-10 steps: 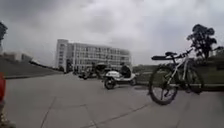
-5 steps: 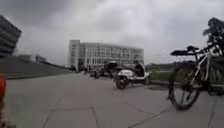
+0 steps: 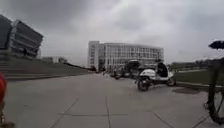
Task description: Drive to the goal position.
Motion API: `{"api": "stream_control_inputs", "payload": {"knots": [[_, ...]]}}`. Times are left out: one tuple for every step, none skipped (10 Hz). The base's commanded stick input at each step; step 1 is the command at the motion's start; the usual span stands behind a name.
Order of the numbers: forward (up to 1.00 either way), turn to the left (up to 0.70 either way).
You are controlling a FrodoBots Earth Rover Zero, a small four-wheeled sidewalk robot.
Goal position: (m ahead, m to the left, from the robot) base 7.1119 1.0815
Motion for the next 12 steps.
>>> {"api": "stream_control_inputs", "payload": {"knots": [[0.7, 0.35], [0.7, 0.35], [0.7, 0.35], [0.7, 0.35], [0.7, 0.35], [0.7, 0.35], [0.7, 0.22], [0.7, 0.02], [0.7, 0.0], [0.7, 0.0], [0.7, 0.0], [0.7, 0.0]]}}
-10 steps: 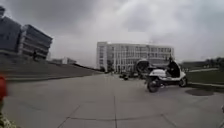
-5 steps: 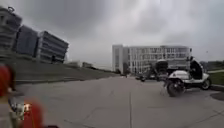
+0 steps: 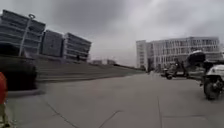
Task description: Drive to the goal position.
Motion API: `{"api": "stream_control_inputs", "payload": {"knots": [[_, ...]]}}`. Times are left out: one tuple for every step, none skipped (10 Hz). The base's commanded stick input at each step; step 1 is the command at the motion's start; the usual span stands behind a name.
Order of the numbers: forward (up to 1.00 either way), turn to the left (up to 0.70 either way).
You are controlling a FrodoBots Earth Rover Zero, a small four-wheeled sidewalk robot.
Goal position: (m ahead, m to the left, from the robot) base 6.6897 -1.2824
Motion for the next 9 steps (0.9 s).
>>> {"api": "stream_control_inputs", "payload": {"knots": [[0.7, 0.0], [0.7, 0.0], [0.7, 0.0], [0.7, 0.0], [0.7, 0.0], [0.7, 0.0], [0.7, 0.0], [0.7, 0.0], [0.7, 0.0]]}}
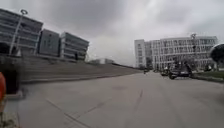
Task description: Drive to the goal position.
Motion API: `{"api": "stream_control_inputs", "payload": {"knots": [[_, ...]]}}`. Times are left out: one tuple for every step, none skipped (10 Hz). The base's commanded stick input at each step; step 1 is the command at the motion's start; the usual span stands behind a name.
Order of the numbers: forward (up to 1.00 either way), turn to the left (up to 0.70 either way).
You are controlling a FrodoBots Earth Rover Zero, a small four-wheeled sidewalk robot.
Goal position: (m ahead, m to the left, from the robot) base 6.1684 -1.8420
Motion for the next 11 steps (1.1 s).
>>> {"api": "stream_control_inputs", "payload": {"knots": [[0.7, 0.0], [0.7, 0.0], [0.7, 0.0], [0.7, 0.0], [0.7, 0.0], [0.7, 0.0], [0.7, 0.0], [0.7, 0.0], [0.7, 0.0], [0.7, 0.0], [0.7, 0.0]]}}
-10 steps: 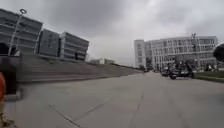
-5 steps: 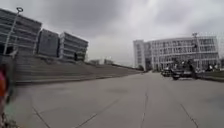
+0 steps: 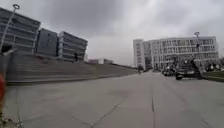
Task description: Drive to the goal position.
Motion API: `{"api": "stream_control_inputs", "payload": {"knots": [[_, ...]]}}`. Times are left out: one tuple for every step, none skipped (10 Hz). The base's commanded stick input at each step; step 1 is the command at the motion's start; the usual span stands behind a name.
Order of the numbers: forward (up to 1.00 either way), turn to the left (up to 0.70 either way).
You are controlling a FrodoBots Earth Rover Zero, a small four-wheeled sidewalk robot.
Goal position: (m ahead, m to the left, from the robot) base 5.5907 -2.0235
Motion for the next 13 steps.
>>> {"api": "stream_control_inputs", "payload": {"knots": [[0.7, 0.0], [0.7, 0.0], [0.7, 0.0], [0.7, 0.0], [0.7, 0.0], [0.7, 0.0], [0.7, 0.0], [0.7, 0.0], [0.7, 0.0], [0.7, 0.0], [0.7, 0.0], [0.7, 0.0], [0.7, 0.0]]}}
